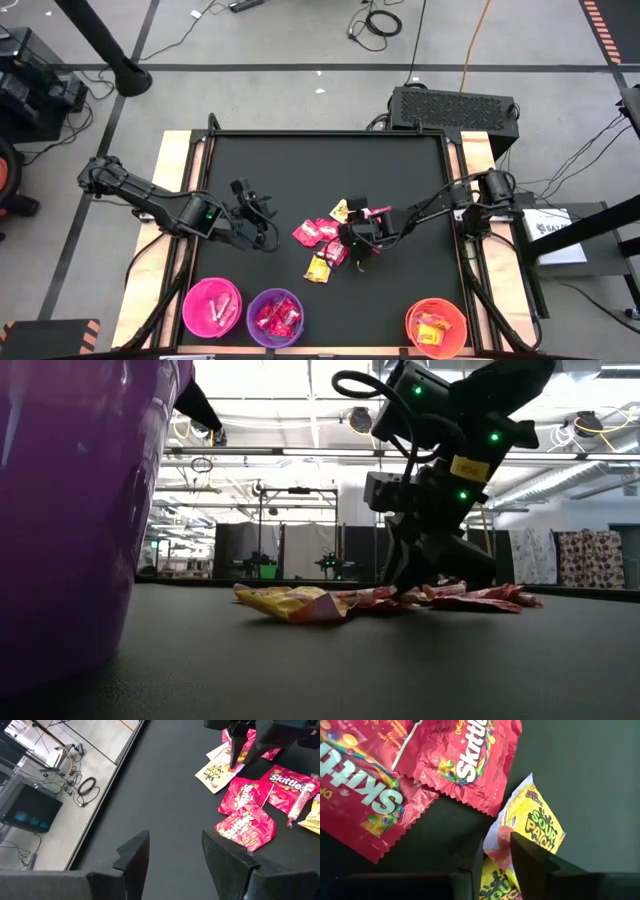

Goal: Sort candy by brand, put in halloween buckets
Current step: Put the yellow candy into the orange bucket

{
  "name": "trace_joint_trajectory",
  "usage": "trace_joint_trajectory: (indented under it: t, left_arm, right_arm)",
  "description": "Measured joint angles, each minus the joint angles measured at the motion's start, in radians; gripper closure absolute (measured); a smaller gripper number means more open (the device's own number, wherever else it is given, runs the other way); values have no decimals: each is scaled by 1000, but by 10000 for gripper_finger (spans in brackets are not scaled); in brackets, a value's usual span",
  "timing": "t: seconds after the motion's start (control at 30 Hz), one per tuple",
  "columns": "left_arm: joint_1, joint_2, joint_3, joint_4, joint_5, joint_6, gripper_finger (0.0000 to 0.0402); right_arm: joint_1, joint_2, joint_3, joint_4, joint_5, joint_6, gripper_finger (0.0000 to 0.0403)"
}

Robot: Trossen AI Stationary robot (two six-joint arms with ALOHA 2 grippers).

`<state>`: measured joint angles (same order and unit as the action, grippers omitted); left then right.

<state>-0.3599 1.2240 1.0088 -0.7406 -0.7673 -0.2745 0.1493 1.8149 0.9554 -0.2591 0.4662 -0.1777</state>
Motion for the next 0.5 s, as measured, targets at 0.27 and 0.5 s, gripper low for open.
trace_joint_trajectory:
  t: [0.27, 0.5]
  left_arm:
    - [0, 0, 0, 0, 0, 0, 213]
    - [1, 0, 0, 40, 0, 2, 213]
  right_arm:
    - [-19, 0, 0, -1, -50, 6, 391]
    - [-3, -20, 18, -21, -22, -1, 402]
